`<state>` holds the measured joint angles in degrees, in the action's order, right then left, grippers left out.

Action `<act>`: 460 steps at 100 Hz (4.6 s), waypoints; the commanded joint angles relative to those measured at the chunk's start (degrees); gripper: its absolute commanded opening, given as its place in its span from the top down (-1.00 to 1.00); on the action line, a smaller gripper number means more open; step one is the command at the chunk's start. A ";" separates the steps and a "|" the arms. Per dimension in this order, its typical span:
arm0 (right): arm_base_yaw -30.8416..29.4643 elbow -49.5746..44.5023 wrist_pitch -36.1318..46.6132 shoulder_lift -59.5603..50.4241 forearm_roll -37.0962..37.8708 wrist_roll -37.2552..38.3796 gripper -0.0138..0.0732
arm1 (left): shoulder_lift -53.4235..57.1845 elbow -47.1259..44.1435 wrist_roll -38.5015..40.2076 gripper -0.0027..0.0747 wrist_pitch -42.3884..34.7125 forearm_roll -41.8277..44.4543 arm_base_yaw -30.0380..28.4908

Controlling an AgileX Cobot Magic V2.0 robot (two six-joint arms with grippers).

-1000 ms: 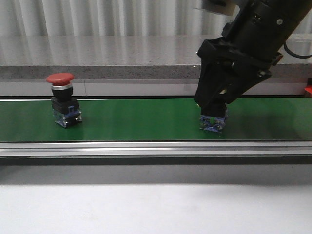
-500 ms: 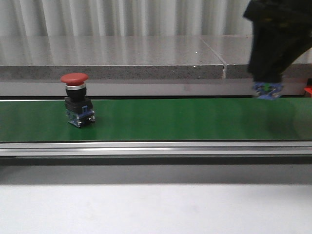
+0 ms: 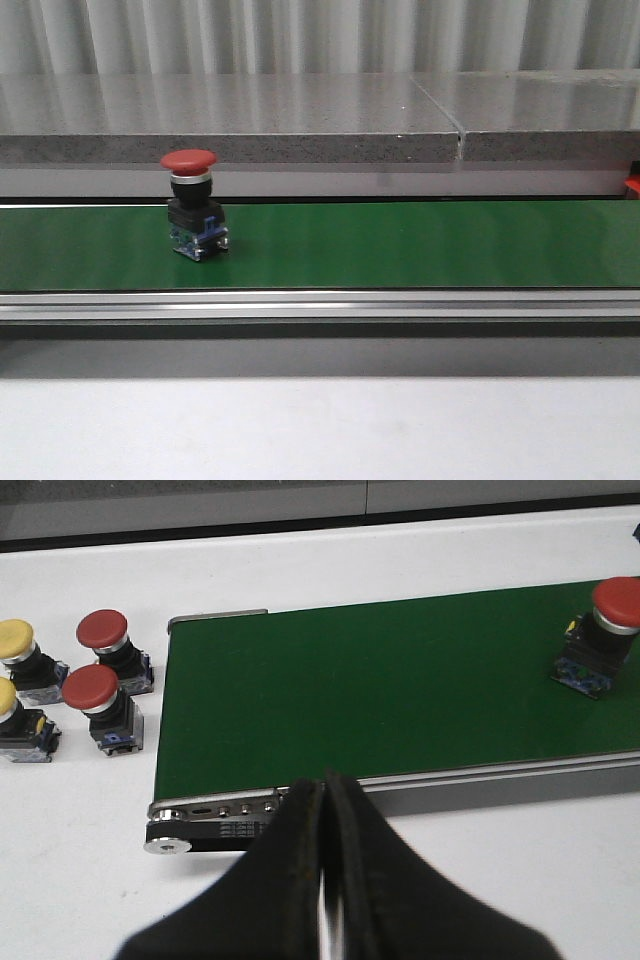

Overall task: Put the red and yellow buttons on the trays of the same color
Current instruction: 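Lower the yellow button into the yellow tray and open the right gripper, then move the right gripper down onto the red button and grasp it, then lift the red button into the red tray and open the right gripper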

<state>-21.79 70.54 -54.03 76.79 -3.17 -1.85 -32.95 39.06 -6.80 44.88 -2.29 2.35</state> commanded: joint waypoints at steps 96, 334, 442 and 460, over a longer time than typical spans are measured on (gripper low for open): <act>-22.66 -5.61 20.69 19.52 -3.75 4.22 0.43 | -0.18 1.44 0.49 0.99 -3.73 -0.40 0.36; 41.51 -4.78 10.34 9.81 -9.90 -25.55 -0.80 | -0.18 1.44 0.49 0.99 -3.73 -0.40 0.36; 41.74 20.49 -6.32 23.60 -2.70 -21.88 0.34 | -0.18 1.44 0.49 0.99 -3.73 -0.40 0.36; 32.54 26.42 -5.79 23.60 -2.48 -21.66 0.34 | -0.18 1.44 0.49 0.99 -3.73 -0.40 0.36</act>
<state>15.40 93.26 -61.32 103.33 -6.37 -23.78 -32.95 39.06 -6.69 44.88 -2.29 2.35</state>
